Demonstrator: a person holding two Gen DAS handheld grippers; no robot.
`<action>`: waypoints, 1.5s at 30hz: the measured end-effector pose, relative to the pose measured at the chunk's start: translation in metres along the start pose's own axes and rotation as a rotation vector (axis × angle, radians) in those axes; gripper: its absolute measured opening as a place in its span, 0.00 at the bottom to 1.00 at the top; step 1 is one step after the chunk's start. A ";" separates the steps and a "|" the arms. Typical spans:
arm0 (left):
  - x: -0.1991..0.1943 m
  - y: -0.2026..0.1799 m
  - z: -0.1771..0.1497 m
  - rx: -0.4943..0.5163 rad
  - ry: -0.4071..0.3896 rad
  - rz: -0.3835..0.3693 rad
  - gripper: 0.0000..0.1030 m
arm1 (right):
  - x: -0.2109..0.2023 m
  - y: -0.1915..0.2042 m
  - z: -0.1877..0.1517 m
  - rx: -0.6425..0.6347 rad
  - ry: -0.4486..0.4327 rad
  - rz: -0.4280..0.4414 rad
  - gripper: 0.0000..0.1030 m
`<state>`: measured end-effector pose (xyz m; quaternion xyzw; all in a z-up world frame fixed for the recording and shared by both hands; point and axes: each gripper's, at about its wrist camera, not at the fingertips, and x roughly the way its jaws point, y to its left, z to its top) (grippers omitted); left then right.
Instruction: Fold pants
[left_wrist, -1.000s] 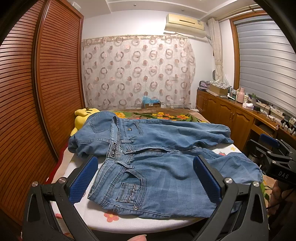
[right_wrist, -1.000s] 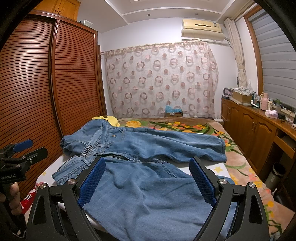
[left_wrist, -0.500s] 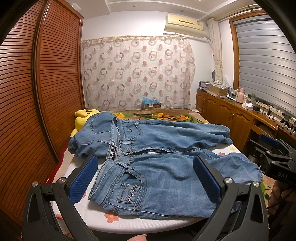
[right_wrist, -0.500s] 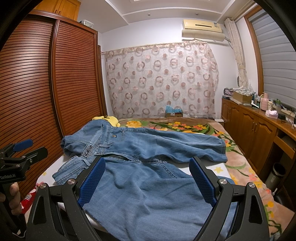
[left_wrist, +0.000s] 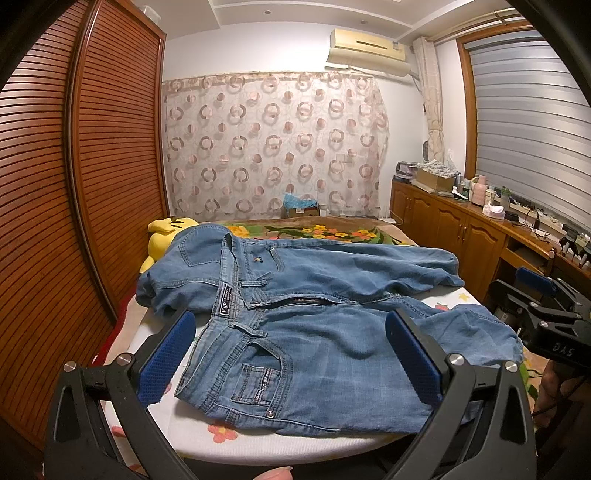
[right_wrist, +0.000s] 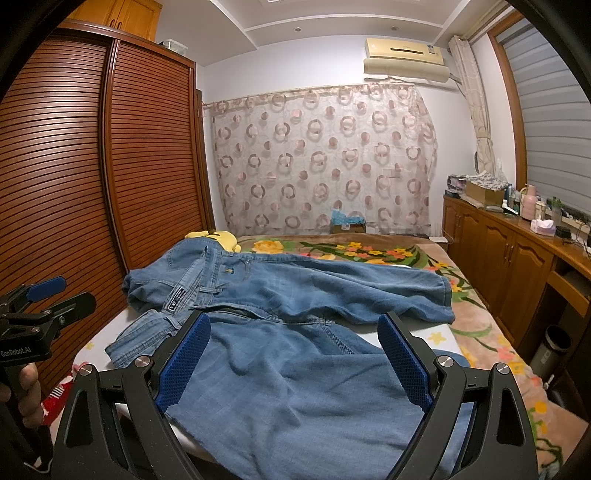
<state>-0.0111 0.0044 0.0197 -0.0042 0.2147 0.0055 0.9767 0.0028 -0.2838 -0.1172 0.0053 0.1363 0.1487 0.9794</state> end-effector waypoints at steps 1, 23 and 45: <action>-0.001 0.000 0.000 0.000 0.000 0.000 1.00 | 0.000 0.000 0.000 0.000 0.000 0.000 0.90; 0.023 0.025 -0.008 -0.004 0.084 -0.010 1.00 | 0.016 -0.020 -0.004 0.024 0.081 -0.002 0.90; 0.090 0.089 -0.073 -0.069 0.272 0.000 0.96 | 0.043 -0.029 0.009 0.047 0.217 -0.186 0.90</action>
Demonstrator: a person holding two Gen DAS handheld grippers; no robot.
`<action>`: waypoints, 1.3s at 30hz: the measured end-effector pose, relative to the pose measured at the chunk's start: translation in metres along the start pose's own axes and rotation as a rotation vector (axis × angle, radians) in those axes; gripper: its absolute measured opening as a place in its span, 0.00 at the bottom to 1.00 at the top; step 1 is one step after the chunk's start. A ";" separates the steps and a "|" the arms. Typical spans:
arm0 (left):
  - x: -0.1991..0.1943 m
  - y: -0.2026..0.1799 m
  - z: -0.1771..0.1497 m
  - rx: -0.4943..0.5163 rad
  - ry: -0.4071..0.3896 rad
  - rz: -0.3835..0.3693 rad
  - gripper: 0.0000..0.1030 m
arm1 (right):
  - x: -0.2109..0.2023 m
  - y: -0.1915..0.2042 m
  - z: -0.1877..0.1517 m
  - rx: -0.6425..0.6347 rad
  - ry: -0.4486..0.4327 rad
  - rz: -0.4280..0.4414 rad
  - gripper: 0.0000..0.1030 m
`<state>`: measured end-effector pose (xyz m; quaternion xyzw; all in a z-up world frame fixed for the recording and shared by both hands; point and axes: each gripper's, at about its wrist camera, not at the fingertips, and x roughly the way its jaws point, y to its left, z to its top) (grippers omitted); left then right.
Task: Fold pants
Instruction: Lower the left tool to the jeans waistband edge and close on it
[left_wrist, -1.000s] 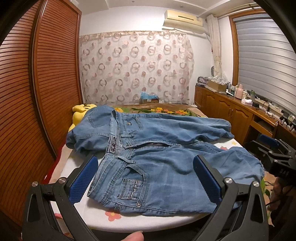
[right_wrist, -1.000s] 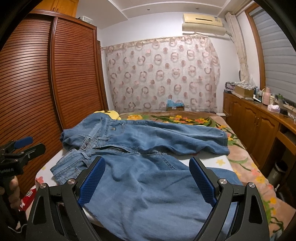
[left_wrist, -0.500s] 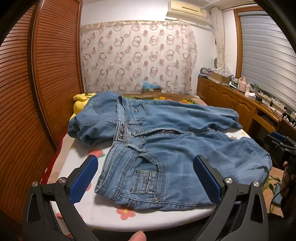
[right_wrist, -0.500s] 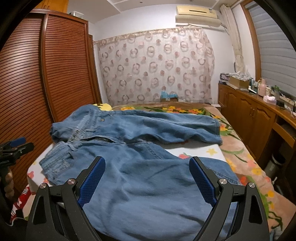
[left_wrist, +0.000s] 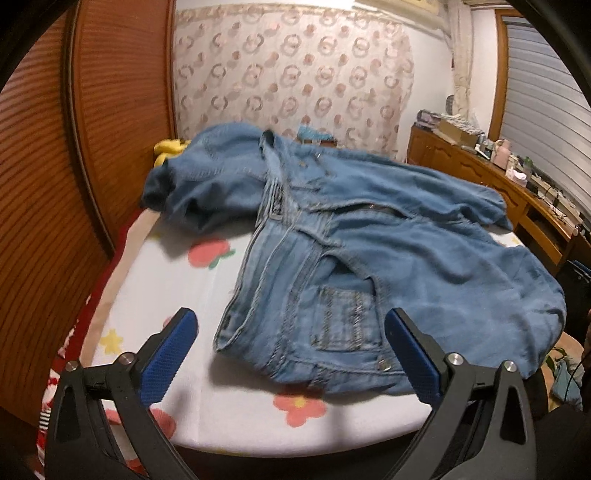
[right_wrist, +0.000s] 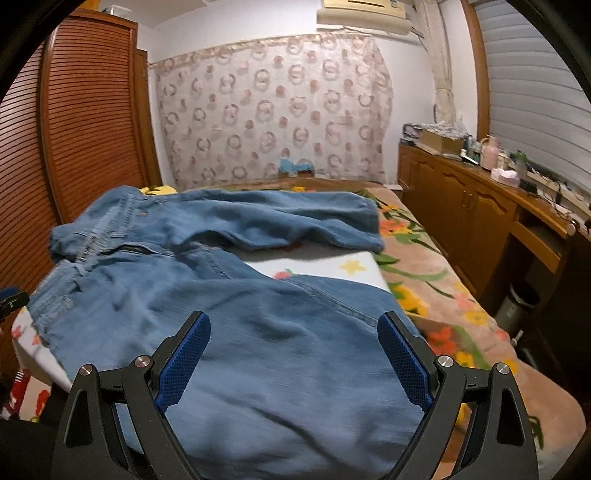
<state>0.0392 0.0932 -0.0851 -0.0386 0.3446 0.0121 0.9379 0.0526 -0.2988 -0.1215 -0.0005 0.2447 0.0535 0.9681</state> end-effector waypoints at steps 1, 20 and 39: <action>0.003 0.003 -0.001 -0.004 0.010 0.002 0.96 | 0.000 0.001 0.002 0.004 0.006 -0.003 0.90; 0.026 0.036 -0.018 -0.078 0.093 -0.057 0.48 | 0.006 -0.011 0.012 0.057 0.087 -0.051 0.90; 0.020 0.028 -0.010 -0.050 0.071 -0.090 0.23 | 0.026 -0.041 0.017 0.141 0.077 0.005 0.80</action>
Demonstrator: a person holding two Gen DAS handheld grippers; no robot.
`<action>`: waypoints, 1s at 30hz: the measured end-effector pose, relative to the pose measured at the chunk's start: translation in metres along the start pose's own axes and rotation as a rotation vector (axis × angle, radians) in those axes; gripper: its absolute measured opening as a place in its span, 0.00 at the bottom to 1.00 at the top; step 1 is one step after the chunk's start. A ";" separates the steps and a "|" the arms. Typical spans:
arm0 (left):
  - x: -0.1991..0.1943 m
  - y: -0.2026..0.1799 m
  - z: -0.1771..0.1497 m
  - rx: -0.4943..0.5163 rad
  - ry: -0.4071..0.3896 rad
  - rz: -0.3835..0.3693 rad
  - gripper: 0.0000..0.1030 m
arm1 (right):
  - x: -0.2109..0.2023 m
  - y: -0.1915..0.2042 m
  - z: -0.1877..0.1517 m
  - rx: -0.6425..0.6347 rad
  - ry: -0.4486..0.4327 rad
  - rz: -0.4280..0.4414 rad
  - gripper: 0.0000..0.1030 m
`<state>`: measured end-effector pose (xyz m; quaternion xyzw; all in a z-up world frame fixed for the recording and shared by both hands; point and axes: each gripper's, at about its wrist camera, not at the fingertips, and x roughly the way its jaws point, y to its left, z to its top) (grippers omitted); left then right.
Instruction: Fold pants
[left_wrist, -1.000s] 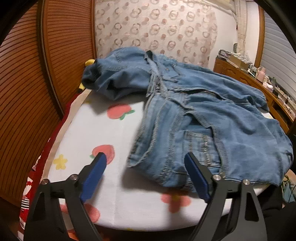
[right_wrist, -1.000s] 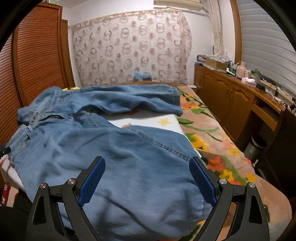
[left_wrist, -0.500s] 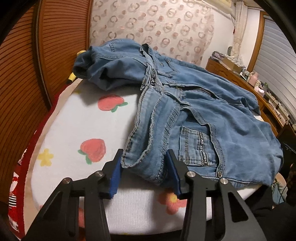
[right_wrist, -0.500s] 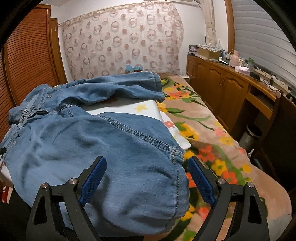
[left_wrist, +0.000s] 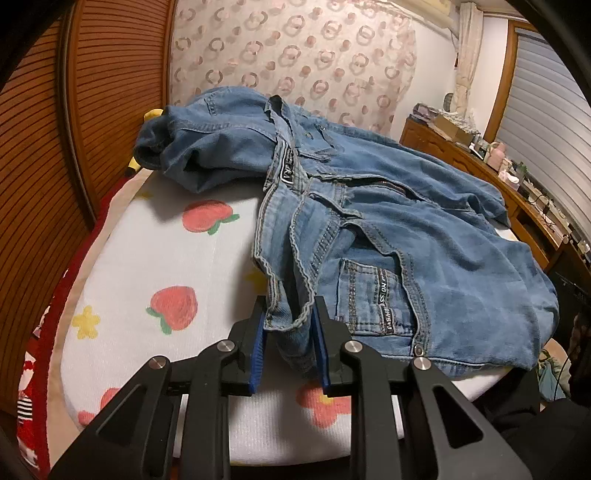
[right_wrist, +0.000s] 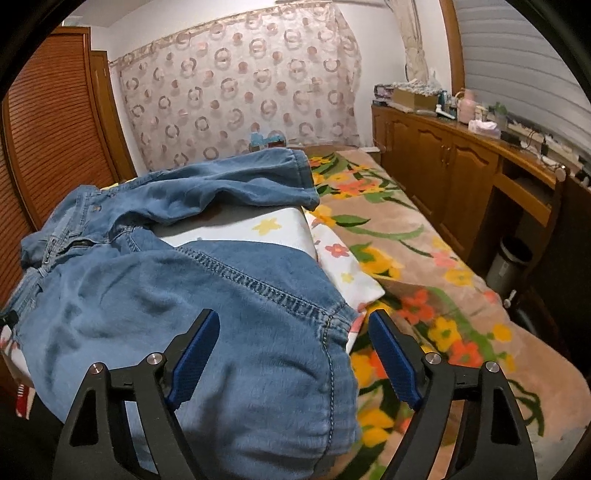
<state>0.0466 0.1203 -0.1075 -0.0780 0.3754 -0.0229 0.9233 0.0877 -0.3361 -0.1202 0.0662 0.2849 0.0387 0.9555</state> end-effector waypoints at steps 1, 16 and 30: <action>0.001 0.000 -0.001 0.001 0.002 0.003 0.23 | 0.003 -0.001 0.000 0.002 0.009 0.002 0.79; -0.002 -0.002 0.002 0.003 0.003 0.000 0.18 | 0.002 -0.020 -0.006 0.049 0.107 0.038 0.27; -0.046 -0.028 0.019 0.064 -0.097 -0.042 0.10 | -0.037 -0.007 0.010 -0.020 -0.034 0.005 0.04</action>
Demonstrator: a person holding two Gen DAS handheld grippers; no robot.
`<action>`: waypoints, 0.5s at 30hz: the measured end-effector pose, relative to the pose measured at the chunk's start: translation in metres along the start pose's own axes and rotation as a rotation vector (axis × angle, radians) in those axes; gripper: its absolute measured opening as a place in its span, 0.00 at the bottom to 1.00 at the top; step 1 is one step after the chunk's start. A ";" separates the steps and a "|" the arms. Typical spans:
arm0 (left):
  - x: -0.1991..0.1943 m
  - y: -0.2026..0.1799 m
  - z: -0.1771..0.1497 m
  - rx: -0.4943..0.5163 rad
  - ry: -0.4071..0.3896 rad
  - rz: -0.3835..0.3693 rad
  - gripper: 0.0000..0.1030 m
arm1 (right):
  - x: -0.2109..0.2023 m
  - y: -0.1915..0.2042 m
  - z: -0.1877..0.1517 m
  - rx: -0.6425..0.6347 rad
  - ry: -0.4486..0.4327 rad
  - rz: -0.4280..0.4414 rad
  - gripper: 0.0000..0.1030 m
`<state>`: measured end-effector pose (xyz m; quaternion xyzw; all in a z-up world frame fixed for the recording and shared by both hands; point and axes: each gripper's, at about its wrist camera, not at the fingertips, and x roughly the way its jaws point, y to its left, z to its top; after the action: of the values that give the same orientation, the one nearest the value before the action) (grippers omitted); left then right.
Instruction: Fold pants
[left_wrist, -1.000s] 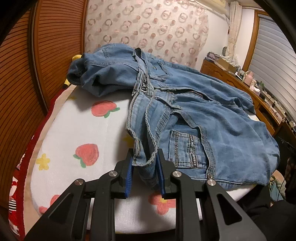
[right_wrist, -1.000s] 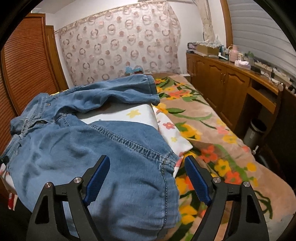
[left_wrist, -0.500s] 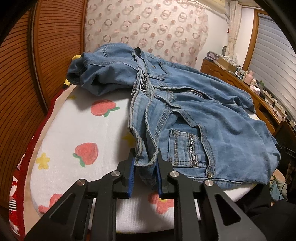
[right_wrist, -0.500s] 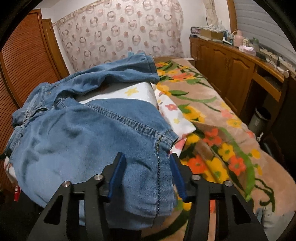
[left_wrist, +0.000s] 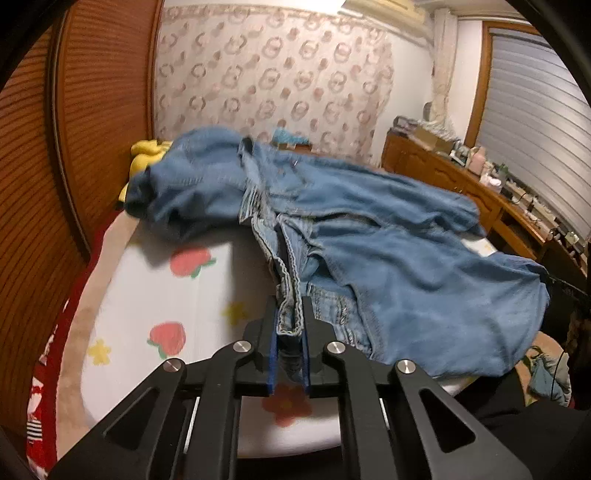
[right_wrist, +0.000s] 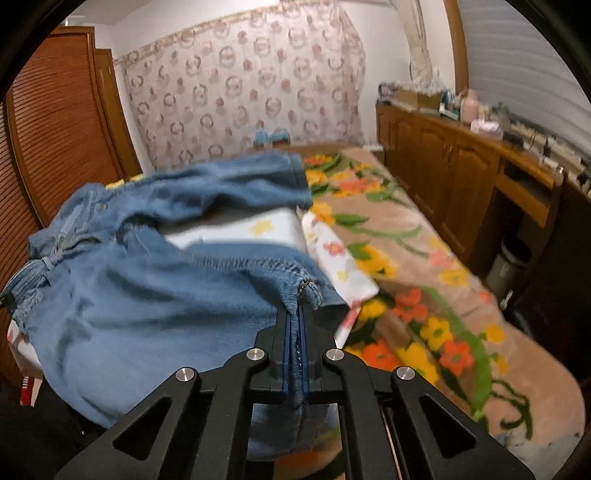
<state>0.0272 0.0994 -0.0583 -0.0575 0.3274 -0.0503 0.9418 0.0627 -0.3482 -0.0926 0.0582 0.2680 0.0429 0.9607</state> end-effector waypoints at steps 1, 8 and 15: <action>-0.006 -0.003 0.003 0.005 -0.013 -0.006 0.09 | -0.005 0.000 0.003 -0.007 -0.016 -0.002 0.04; -0.043 -0.018 0.022 0.015 -0.103 -0.051 0.08 | -0.032 0.005 0.022 -0.042 -0.100 -0.013 0.03; -0.066 -0.023 0.034 0.032 -0.151 -0.064 0.08 | -0.044 0.020 0.042 -0.103 -0.190 -0.024 0.03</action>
<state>-0.0040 0.0878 0.0116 -0.0566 0.2527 -0.0813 0.9625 0.0460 -0.3369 -0.0324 0.0093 0.1736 0.0394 0.9840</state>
